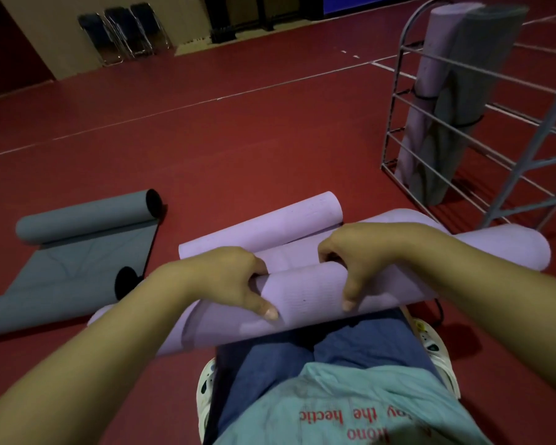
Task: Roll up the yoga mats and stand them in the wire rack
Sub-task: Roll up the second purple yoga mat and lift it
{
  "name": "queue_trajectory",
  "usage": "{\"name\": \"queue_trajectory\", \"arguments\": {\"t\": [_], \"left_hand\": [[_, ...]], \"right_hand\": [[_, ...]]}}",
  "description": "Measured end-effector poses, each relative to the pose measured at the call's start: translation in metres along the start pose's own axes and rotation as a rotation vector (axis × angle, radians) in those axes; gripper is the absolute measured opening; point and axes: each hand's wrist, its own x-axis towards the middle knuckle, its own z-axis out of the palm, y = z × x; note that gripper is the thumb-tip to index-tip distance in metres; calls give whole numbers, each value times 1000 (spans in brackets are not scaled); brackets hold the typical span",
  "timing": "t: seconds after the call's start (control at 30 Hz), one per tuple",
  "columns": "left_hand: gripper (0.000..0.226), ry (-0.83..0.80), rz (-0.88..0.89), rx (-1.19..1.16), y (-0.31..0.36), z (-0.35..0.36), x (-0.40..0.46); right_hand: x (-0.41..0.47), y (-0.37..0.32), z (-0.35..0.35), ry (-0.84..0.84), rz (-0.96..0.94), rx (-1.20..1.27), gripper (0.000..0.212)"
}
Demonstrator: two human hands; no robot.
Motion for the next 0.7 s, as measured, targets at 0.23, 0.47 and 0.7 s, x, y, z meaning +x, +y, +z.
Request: {"name": "queue_trajectory", "arguments": {"t": [0.23,0.47,0.7], "left_hand": [[63,-110,-119,-357,-23,-11,25],[49,-173,-165,-396,-39,-20,38],[47,-284,-156,-411,-42,-30,52]], "right_hand": [[19,8,-29,-243,75,73,43],[21,2,-49,-216,121,-42,69],[-1,-22,1,243,6,-101,53]]}}
